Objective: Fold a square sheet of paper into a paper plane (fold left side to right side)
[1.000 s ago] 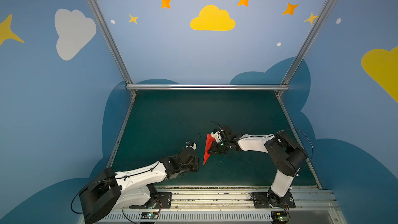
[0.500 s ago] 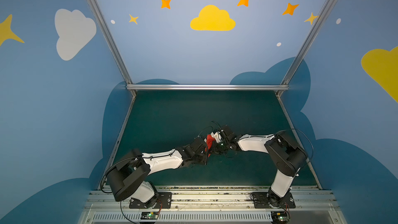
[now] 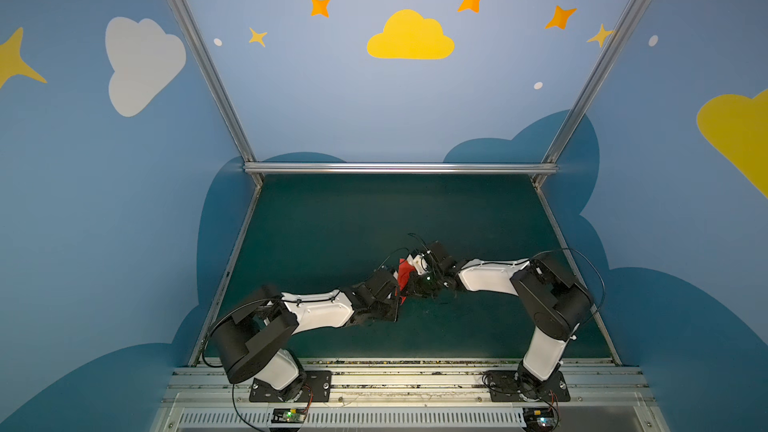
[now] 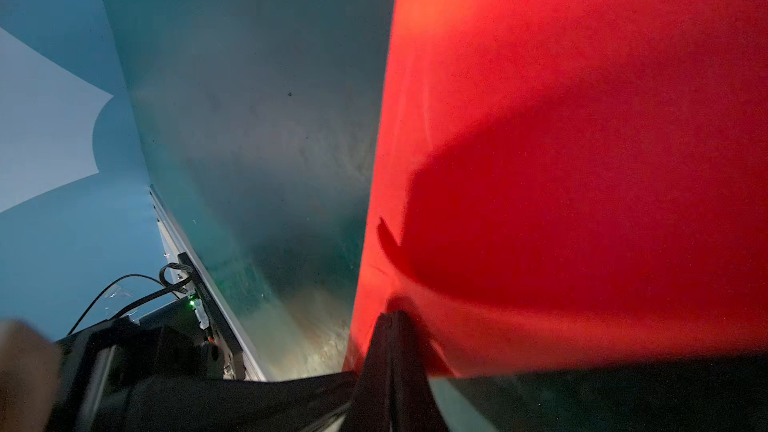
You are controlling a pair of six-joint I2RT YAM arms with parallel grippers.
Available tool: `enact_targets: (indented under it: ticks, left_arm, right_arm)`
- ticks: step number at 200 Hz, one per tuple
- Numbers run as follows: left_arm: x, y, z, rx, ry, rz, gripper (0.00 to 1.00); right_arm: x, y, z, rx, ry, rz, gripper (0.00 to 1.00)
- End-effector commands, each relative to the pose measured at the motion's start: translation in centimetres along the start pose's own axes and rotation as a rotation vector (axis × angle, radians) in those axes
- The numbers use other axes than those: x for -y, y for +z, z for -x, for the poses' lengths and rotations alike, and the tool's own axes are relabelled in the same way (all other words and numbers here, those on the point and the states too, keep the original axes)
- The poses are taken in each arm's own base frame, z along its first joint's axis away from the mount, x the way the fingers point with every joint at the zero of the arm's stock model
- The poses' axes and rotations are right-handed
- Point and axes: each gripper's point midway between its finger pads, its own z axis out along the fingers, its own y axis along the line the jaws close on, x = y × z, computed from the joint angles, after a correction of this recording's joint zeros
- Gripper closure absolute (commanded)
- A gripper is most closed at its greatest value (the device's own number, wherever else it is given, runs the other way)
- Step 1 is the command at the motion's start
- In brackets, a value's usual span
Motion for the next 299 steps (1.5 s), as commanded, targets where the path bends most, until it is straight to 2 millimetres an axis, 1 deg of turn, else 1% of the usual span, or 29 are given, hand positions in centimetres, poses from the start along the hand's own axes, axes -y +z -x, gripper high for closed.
enact_targets:
  ticks: [1,19,32,52,62,71,83,103,124,143,161,192,225,253,279,299]
  left_arm:
    - [-1.7,-0.1,-2.1,-0.049,-0.025,0.036,0.97]
    - [-2.2,-0.4,-2.9,-0.055,-0.041,0.036,0.97]
    - [-2.8,-0.7,-3.9,-0.066,-0.053,0.04,0.97]
    - [-3.8,-1.5,-5.3,-0.076,-0.078,0.053,0.97]
    - [-4.1,-2.0,-5.6,-0.075,-0.086,0.055,0.97]
    - [-4.0,-2.5,-5.5,-0.066,-0.087,0.054,0.97]
    - [-3.6,-3.1,-4.8,-0.041,-0.092,0.045,0.97]
    - [-2.2,-4.1,-2.7,0.02,-0.103,0.018,0.97]
    - [-0.5,-4.5,-0.4,0.063,-0.094,-0.018,0.97]
    - [0.7,-4.0,0.9,0.07,-0.078,-0.036,0.97]
    - [1.5,-3.1,1.5,0.061,-0.063,-0.048,0.97]
    - [1.9,-1.7,2.2,0.042,-0.04,-0.044,0.97]
    - [1.5,-0.3,2.7,0.025,-0.033,-0.03,0.97]
    - [0.8,0.5,2.9,0.017,-0.04,-0.01,0.97]
    - [-0.2,1.4,2.0,-0.012,-0.051,0.009,0.97]
    - [-1.0,2.1,1.1,-0.04,-0.055,0.026,0.97]
  right_arm:
    - [5.7,1.1,-3.9,-0.102,0.088,-0.191,1.0]
    - [5.7,1.1,-3.9,-0.102,0.089,-0.193,1.0]
    - [5.6,1.2,-3.9,-0.101,0.089,-0.189,1.0]
    - [5.6,1.2,-3.9,-0.101,0.091,-0.188,1.0]
    - [5.6,1.2,-3.9,-0.103,0.09,-0.189,1.0]
    - [5.6,1.2,-3.9,-0.101,0.089,-0.188,1.0]
    - [5.6,1.1,-4.0,-0.101,0.091,-0.19,1.0]
    - [5.8,1.1,-4.1,-0.095,0.103,-0.194,1.0]
    - [5.8,1.2,-4.1,-0.092,0.118,-0.187,1.0]
    - [5.8,1.3,-4.2,-0.096,0.125,-0.18,1.0]
    - [5.9,1.4,-4.3,-0.097,0.128,-0.181,1.0]
    - [5.7,1.3,-4.3,-0.097,0.129,-0.178,1.0]
    - [5.8,1.2,-4.4,-0.097,0.134,-0.18,1.0]
    - [5.7,1.2,-4.4,-0.097,0.135,-0.178,1.0]
    - [5.2,1.0,-4.2,-0.098,0.136,-0.163,1.0]
    - [4.1,0.8,-3.6,-0.095,0.127,-0.134,1.0]
